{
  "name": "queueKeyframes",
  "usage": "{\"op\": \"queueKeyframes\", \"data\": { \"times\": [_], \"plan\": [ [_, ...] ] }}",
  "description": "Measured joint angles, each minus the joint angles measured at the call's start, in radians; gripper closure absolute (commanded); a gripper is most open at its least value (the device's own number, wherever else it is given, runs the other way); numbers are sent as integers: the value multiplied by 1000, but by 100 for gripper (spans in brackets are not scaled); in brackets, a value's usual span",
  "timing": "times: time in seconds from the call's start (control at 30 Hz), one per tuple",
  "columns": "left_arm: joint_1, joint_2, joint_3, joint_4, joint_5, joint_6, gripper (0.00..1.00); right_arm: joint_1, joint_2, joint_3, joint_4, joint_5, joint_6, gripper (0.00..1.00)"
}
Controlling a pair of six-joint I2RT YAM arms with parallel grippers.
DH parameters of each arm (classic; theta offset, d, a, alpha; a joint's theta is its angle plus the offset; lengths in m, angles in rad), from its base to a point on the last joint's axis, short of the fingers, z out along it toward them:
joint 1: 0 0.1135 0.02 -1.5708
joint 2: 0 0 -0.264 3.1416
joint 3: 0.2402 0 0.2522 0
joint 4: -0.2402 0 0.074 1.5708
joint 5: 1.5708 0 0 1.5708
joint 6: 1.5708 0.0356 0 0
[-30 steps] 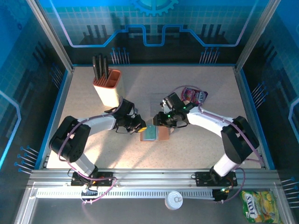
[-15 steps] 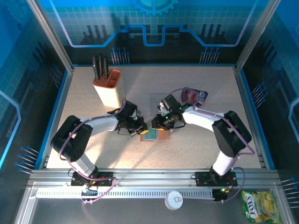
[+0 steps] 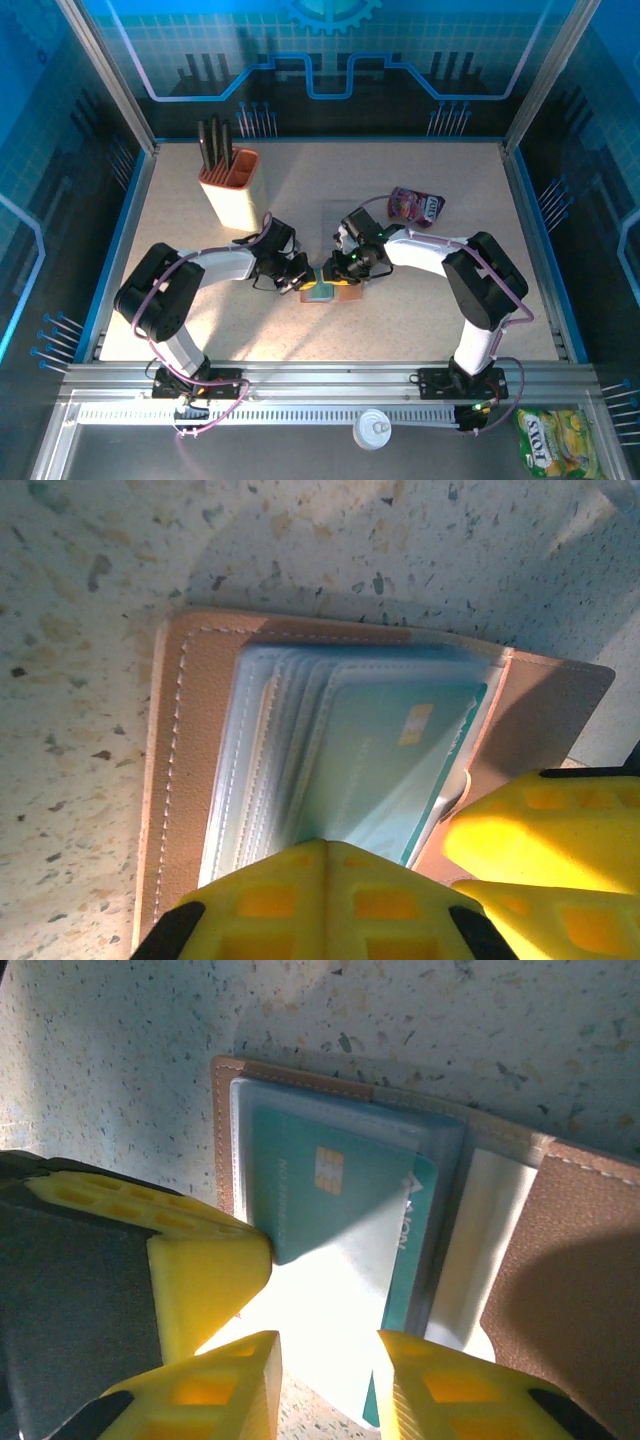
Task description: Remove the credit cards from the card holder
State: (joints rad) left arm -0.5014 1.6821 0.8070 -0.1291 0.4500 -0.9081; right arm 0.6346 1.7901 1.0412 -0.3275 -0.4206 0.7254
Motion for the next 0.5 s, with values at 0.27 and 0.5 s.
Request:
{"op": "queueKeyframes", "data": {
  "times": [0.27,0.5],
  "plan": [
    [0,0,0,-1,0,2,100,0,29,1,0,0,-4,71],
    [0,0,0,-1,0,2,100,4,36,12,0,0,-11,77]
  ]
}}
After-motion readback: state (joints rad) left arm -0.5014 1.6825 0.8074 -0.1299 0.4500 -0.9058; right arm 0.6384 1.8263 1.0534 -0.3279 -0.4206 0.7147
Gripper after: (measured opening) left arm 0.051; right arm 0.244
